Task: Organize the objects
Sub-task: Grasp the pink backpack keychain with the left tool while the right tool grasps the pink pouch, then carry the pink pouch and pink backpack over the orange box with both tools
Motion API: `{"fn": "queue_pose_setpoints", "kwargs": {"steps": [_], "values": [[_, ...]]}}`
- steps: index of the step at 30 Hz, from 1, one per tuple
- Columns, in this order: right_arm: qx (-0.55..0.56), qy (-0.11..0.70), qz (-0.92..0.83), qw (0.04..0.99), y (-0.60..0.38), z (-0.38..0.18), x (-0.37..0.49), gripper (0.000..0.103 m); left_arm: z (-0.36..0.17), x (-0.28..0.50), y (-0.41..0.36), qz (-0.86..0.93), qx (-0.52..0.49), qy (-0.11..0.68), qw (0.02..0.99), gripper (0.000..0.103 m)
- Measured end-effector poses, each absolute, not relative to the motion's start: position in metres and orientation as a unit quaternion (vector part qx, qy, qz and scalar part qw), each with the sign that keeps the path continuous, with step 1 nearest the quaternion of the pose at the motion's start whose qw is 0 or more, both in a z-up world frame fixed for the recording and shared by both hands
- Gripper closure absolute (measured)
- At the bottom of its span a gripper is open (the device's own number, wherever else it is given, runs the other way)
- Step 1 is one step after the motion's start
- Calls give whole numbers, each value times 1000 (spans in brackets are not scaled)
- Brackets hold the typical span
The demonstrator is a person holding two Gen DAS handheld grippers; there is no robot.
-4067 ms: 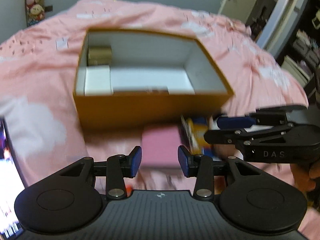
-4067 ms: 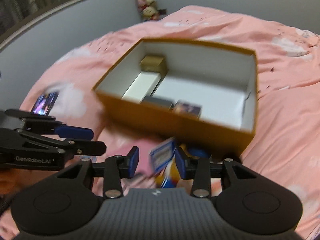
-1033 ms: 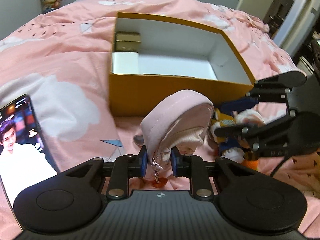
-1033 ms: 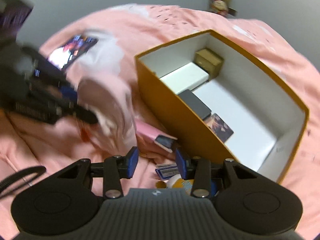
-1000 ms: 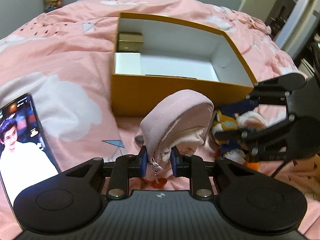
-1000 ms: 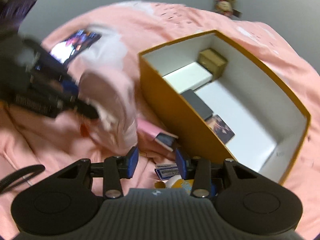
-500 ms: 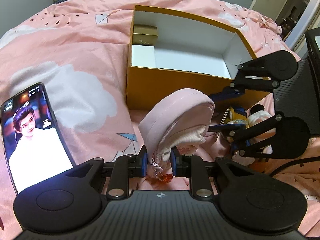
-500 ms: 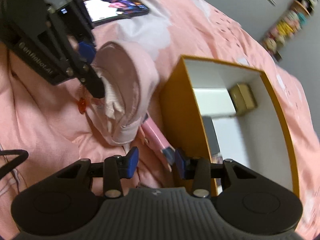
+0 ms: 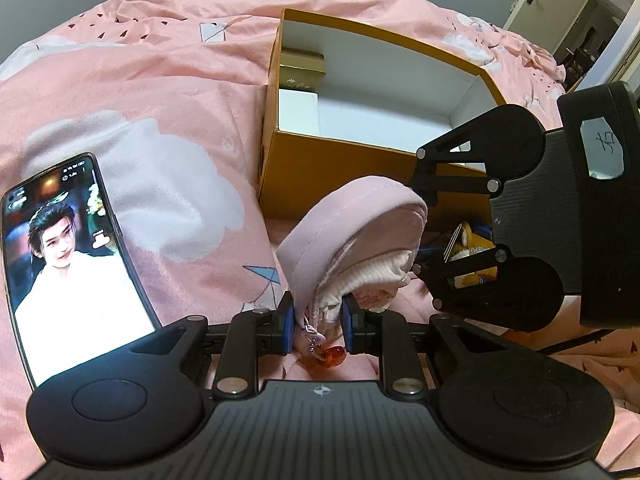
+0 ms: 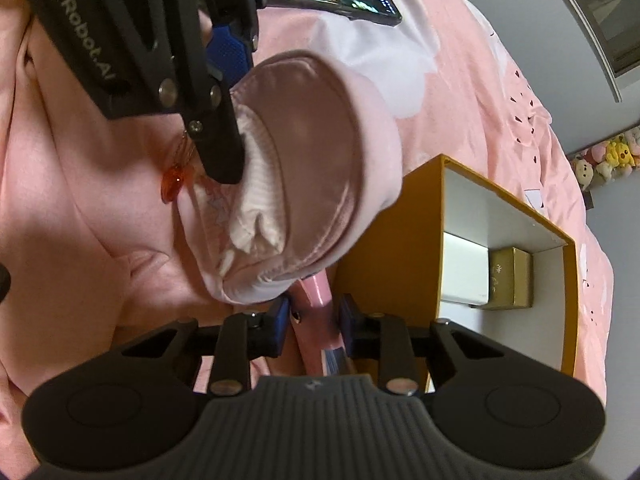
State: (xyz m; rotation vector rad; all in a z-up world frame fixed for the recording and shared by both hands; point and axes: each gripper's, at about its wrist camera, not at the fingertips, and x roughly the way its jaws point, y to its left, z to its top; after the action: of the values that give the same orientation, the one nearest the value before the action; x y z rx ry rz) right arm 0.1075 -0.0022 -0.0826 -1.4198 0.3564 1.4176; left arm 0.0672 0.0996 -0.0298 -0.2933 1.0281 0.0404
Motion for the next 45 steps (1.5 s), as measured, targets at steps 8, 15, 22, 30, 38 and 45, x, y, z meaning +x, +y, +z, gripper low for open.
{"fn": "queue_pose_setpoints", "kwargs": {"steps": [8,15,22,30,38,45], "values": [[-587,157,582,540,-8,-74,106,80,-26,63,96,14,-139,483,864,78],[-577,168,570,560,-17,-56,102,81,-10,54,94,7,-140,466,874,78],[-533,205,556,605,-31,-29,107,82,9,44,95,10,-130,447,885,78],[-458,244,548,656,-68,5,111,82,21,49,93,-4,-126,440,889,78],[-387,276,540,695,-103,31,126,83,29,61,88,-22,-107,447,888,78],[-276,302,517,752,-129,68,162,83,45,76,80,-44,-78,441,893,78]]}}
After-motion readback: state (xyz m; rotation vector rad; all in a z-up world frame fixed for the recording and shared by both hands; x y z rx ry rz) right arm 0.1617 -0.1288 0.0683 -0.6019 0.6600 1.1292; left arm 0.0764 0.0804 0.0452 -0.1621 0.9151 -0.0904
